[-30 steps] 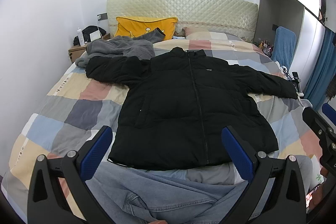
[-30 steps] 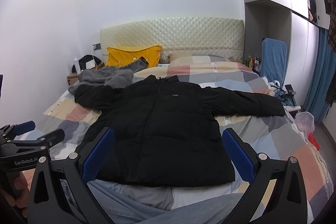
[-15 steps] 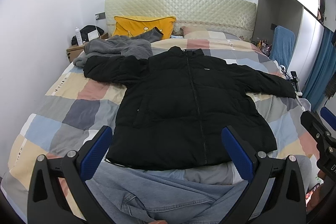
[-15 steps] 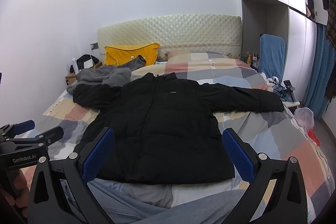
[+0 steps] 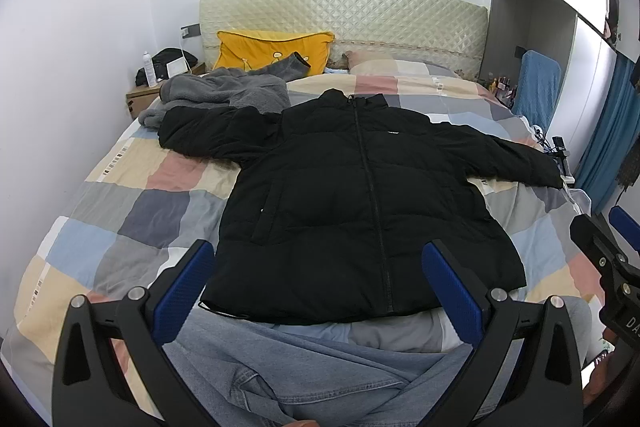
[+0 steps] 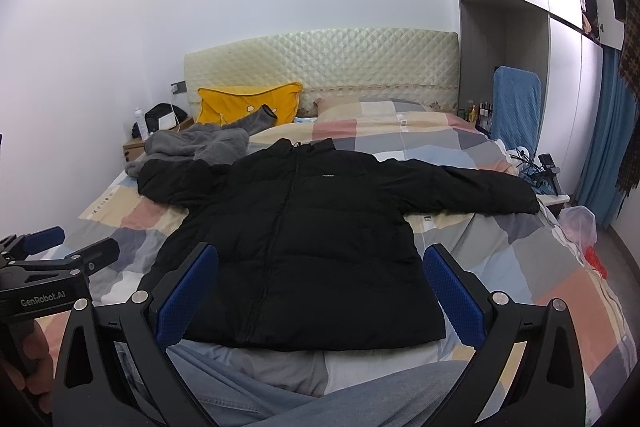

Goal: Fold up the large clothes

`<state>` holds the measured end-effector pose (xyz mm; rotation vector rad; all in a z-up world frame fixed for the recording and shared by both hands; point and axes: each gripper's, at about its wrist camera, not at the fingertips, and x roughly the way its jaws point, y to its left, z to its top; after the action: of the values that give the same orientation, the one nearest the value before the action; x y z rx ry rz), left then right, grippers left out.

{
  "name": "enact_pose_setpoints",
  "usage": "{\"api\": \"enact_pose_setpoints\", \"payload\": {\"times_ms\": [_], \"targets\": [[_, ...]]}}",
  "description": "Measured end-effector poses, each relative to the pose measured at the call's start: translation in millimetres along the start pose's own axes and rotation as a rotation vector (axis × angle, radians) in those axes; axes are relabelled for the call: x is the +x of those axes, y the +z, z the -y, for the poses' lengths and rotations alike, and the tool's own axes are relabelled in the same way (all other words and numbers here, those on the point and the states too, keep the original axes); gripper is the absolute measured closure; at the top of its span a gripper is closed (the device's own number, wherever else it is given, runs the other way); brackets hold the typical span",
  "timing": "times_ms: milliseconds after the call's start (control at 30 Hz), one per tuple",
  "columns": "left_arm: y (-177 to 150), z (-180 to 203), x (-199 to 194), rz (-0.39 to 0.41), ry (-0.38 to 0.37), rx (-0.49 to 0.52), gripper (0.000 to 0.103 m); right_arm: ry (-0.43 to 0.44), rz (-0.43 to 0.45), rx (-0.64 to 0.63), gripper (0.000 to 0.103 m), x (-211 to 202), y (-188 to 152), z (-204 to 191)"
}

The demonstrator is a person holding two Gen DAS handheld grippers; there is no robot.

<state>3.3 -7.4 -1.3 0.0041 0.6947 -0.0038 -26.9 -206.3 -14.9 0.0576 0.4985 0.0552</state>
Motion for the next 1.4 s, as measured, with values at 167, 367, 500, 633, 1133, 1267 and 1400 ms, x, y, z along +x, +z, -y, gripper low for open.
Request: {"api": "enact_pose_setpoints", "payload": {"times_ms": [167,367,500,633,1133,1267,1400], "targets": [[-2,0,2,-0.002,0.001,-0.002,0.0,-0.001,0.001,-0.001,0.0,1,1,0],[1,-2,0,-0.001,0.005,-0.001,0.0,-0.001,0.001,-0.001,0.0,1,0,-1],[1,-3,-1,0.001,0.001,0.003,0.0,0.006,0.0,0.003,0.0,1,0,0],[5,0,2,-0.004,-0.003,-0.005,0.0,0.005,-0.003,0.0,0.0,3,0,0],[32,12,26,-0.005,-0.013,-0.037,0.0,0.014,0.0,0.017,0.0,15,6,21],[42,16,36,0.011,-0.047,-0.054,0.0,0.028,0.005,0.021,0.0,23,15,31],[57,25,49,0.036,-0.114,-0.044,0.0,0.015,0.022,0.03,0.0,34,28,45]]}}
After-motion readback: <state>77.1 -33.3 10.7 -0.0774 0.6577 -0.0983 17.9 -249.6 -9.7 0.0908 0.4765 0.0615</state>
